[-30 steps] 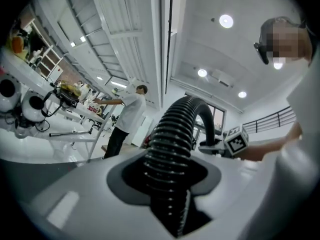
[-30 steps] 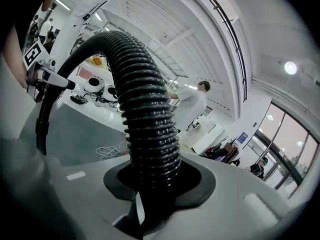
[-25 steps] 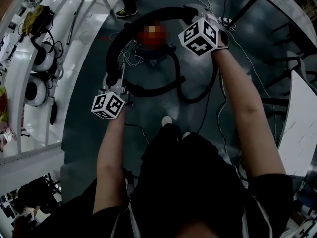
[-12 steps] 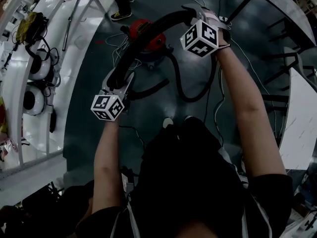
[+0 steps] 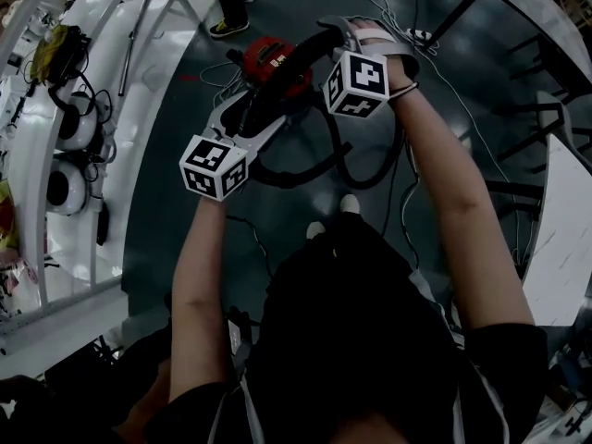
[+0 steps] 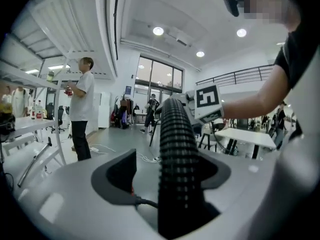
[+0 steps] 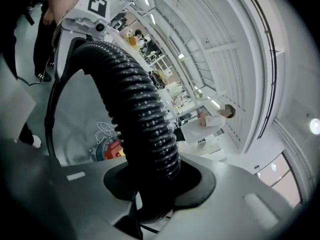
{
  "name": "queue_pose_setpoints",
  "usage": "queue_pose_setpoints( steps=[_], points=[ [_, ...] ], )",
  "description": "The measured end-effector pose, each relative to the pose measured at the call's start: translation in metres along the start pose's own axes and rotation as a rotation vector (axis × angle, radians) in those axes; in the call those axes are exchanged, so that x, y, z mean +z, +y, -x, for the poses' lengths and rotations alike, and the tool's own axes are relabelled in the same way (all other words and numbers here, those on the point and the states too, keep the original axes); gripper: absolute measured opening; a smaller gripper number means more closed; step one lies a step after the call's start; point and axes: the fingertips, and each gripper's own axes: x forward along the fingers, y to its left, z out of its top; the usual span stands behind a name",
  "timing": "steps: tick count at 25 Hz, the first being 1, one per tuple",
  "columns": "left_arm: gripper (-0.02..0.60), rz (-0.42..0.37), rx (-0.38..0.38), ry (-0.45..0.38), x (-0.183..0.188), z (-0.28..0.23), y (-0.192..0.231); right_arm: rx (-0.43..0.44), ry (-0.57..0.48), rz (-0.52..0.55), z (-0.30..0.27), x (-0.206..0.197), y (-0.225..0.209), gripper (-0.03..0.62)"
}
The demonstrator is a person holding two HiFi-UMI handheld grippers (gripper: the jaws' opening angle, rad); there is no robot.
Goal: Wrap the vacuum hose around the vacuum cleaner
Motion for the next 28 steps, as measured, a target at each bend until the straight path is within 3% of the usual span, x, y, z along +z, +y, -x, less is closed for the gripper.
queue_pose_setpoints(
  steps=[4,11,17,20,24,26,28],
  points=[
    [0.316,0.014,-0.044,0.042,0.021,-0.030,-0.004,0.010,-0.023,0.092,-0.010,0.011,-0.001,0.141],
    [0.241,0.077,-0.109,0.110,0.047,-0.060,-0.002,0.055,-0.087,0.235,-0.021,0.032,0.016,0.143],
    [0.212,0.017,-0.245,0.264,0.037,-0.074,-0.012,0.096,-0.142,0.275,-0.032,0.043,0.023,0.144],
    [0.204,0.066,-0.299,0.293,0.035,-0.074,-0.013,0.135,-0.160,0.264,-0.034,0.042,0.028,0.144],
    [0.229,0.062,-0.383,0.370,0.023,-0.076,-0.021,0.180,-0.188,0.287,-0.036,0.043,0.038,0.144],
    [0.224,0.057,-0.397,0.421,0.015,-0.077,-0.023,0.190,-0.194,0.306,-0.038,0.043,0.043,0.145],
    [0.193,0.117,-0.386,0.410,0.015,-0.080,-0.020,0.189,-0.190,0.296,-0.042,0.041,0.044,0.149]
  ],
)
